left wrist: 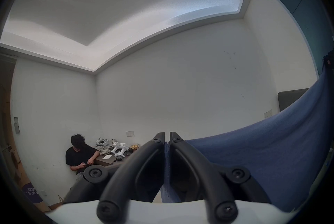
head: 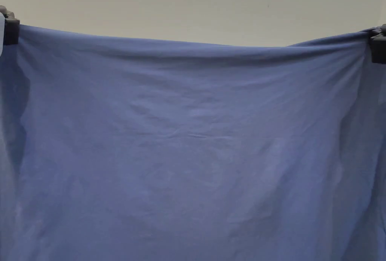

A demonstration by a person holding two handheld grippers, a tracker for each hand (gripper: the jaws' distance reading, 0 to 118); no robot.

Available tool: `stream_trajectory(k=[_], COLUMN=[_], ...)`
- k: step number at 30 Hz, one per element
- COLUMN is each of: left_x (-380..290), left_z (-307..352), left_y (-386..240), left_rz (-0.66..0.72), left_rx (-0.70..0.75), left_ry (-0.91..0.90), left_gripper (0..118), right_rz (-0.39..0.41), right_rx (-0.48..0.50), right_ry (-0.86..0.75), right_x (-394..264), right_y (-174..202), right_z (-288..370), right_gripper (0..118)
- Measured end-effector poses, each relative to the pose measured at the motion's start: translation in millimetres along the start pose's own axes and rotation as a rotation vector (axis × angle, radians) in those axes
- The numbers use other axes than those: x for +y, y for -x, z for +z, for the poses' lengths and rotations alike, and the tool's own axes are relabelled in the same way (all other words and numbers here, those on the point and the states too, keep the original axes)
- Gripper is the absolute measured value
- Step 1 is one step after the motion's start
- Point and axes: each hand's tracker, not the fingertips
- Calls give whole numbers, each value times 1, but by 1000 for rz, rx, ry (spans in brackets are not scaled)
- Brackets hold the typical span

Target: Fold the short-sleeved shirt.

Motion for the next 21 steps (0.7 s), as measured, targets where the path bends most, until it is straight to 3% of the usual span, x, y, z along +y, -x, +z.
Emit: stream_trajectory(k=[4, 10, 21], left_x=[-3, -12, -56], left_z=[-32, -64, -167], left_y=[-10, -41, -77], left_rz=[-4, -6, 22], left_rx=[-3, -7, -31], left_ry=[20, 62, 174], left_gripper=[2, 2, 2], right_rz=[116, 29, 36], right_rx=[-67, -33, -37], right_ry=[-9, 64, 166], right_x=[-3, -12, -35], right_y=[10, 10, 28], right_z=[-33, -96, -199], right_gripper=[5, 5, 5])
